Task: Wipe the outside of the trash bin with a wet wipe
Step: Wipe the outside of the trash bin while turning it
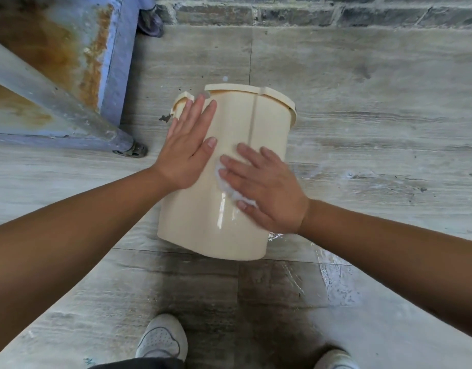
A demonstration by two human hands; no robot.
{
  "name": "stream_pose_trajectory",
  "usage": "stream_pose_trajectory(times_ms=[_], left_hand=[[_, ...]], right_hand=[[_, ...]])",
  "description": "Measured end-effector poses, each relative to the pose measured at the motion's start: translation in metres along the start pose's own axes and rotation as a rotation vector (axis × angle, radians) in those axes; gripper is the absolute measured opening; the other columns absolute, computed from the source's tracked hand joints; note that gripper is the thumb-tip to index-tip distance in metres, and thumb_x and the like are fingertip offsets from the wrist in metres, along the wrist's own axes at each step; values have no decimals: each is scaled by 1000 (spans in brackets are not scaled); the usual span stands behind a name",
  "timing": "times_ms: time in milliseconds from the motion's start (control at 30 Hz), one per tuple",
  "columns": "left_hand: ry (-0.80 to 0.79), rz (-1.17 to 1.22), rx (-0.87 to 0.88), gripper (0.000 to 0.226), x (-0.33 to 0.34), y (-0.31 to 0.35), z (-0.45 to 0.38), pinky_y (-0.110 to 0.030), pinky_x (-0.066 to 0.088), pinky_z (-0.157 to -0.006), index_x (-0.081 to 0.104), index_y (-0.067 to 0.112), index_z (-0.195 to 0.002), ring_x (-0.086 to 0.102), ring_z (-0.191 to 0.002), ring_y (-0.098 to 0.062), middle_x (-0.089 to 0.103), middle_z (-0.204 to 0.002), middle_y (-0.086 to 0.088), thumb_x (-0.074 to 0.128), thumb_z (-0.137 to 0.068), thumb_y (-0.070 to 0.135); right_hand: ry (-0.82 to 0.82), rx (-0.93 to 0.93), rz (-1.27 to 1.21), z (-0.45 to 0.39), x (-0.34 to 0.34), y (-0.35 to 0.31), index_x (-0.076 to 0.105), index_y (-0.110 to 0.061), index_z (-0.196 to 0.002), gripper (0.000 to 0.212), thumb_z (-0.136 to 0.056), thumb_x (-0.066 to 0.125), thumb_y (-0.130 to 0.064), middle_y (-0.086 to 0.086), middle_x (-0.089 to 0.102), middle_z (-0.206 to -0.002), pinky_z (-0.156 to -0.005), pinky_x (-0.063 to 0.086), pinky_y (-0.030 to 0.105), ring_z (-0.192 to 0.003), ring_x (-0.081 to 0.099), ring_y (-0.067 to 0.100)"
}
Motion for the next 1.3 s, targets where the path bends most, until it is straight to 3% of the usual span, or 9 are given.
stream_pose_trajectory(times_ms=[367, 500, 633, 733, 833, 900, 1033, 1133, 1300], left_hand=[[-137, -4, 214, 66, 7, 14, -10, -56, 5, -117, 2, 24, -155, -9, -149, -21, -5, -163, -3, 11, -98, 58], [-157, -10, 220, 66, 7, 12, -9, -52, 4, -118, 1, 24, -155, -10, -149, -19, -7, -162, 0, 10, -98, 58], [-149, 54, 162, 63, 1, -3, -8, -38, 1, -120, 1, 20, -154, -9, -149, -16, -6, -162, -2, 13, -100, 49], [-139, 62, 126, 60, 1, -14, -1, -25, -3, -118, 0, 20, -154, -9, -148, -11, -6, -162, 0, 12, -102, 46], [-161, 65, 74, 62, 10, -20, 9, -29, -4, -116, -2, 29, -154, -11, -147, -11, -12, -162, 6, 9, -99, 55], [-150, 81, 11, 63, 14, -19, 13, -33, -2, -112, 0, 36, -153, -8, -147, -18, -11, -161, 11, 9, -96, 61], [-117, 118, -114, 58, 8, -24, 17, -36, 3, -113, 4, 40, -153, -1, -145, -17, -5, -162, 11, 13, -97, 57], [-103, 182, -185, 61, 2, -28, 15, -40, 5, -119, 13, 35, -153, 5, -147, -15, 4, -163, 6, 23, -96, 51], [-159, 640, -405, 77, -8, -19, 11, -41, 35, -107, 38, 39, -142, 42, -131, -10, 48, -141, 12, 37, -76, 80]], right_hand=[[-72, -449, 129, 39, 18, -86, 54, -17, -138, 41, -99, 49, -28, 0, 50, -147, -110, 36, 36, -140, 40, 18], [-93, -409, -71, 31, 6, -103, 72, -17, -117, 26, -95, 57, -18, -1, 66, -129, -101, 47, 36, -126, 57, 18], [-42, -2, -501, 15, -29, -88, 71, -9, -106, 22, -93, 54, -12, 5, 73, -105, -86, 52, 35, -98, 68, 23], [364, 616, -723, 21, -57, -36, 64, -16, -109, 18, -99, 50, -15, -15, 67, -99, -78, 45, 11, -92, 62, -6], [569, 1133, -846, 36, -50, 6, 56, -10, -127, 29, -102, 46, -21, -1, 63, -121, -94, 44, 28, -112, 57, 8], [542, 1237, -889, 37, -39, 14, 54, -15, -131, 34, -101, 44, -27, 0, 58, -131, -106, 41, 39, -126, 52, 19], [679, 1415, -1057, 40, -30, 29, 59, -25, -85, 19, -95, 42, -24, -9, 58, -72, -62, 43, 27, -67, 52, 12], [592, 1549, -1151, 46, -21, 35, 58, -22, -88, 22, -99, 39, -21, 4, 59, -82, -61, 44, 34, -67, 51, 20], [623, 1289, -1113, 31, -43, 33, 65, -29, -91, 18, -94, 47, -27, -12, 70, -80, -74, 53, 34, -81, 64, 12]])
Point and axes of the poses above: each hand's wrist, its own z-axis away from the middle knuckle, its own x-axis out of the palm, y = z × x, the point moved 5 cm from there along -z, towards the middle knuckle
